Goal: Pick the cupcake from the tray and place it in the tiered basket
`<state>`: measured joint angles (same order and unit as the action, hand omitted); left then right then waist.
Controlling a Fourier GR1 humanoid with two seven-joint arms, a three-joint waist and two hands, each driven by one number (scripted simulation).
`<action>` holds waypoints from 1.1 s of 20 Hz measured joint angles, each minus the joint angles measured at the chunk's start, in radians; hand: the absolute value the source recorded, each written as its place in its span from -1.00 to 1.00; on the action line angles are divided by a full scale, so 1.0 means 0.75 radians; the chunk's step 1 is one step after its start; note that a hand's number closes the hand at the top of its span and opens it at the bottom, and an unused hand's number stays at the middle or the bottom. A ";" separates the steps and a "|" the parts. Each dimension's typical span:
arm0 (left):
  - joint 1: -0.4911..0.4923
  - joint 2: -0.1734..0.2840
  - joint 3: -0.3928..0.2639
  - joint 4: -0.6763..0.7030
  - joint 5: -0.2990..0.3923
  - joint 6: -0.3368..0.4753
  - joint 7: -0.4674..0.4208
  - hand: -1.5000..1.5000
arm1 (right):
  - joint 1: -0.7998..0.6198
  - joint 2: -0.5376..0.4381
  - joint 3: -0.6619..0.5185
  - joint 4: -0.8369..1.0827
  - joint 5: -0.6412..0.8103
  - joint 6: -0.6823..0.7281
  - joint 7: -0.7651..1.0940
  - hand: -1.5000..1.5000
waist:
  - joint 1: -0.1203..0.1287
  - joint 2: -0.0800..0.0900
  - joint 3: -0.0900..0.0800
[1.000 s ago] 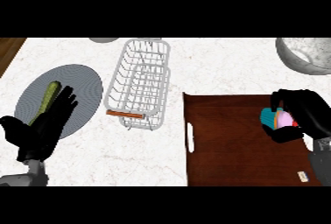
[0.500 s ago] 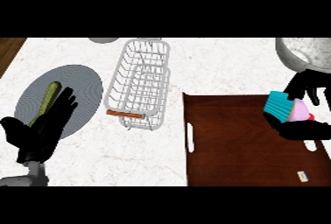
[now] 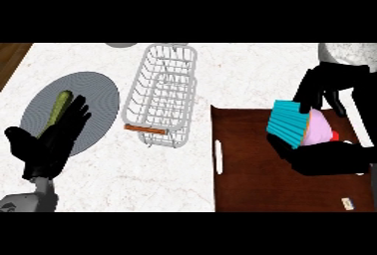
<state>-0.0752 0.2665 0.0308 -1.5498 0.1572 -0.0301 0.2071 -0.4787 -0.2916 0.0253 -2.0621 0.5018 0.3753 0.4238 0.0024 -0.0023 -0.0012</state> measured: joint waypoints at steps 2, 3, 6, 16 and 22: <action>0.004 0.005 0.003 -0.015 0.006 -0.016 0.010 0.00 | -0.105 0.053 0.070 0.017 0.028 0.009 0.105 1.00 | 0.006 0.000 0.000; 0.007 -0.007 -0.006 -0.018 -0.003 -0.008 0.011 0.00 | -0.152 0.091 0.112 0.036 0.060 -0.006 0.152 1.00 | 0.008 0.000 0.000; 0.020 -0.030 -0.019 -0.023 -0.024 0.004 -0.002 0.00 | -0.291 0.191 0.197 0.125 0.129 -0.028 0.265 1.00 | 0.011 0.001 0.000; 0.000 -0.028 0.019 -0.029 -0.022 -0.023 0.028 0.00 | -0.582 0.367 0.330 0.471 0.210 -0.164 0.443 1.00 | 0.011 0.002 0.001; -0.005 -0.068 0.001 0.008 -0.058 -0.019 -0.005 0.00 | -0.645 0.384 0.399 0.699 0.216 -0.317 0.443 1.00 | 0.013 0.004 0.001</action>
<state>-0.0792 0.2158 0.0316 -1.5436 0.1137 -0.0441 0.2034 -0.9626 -0.0038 0.3246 -1.5380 0.6642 0.1375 0.7564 0.0119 0.0010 -0.0006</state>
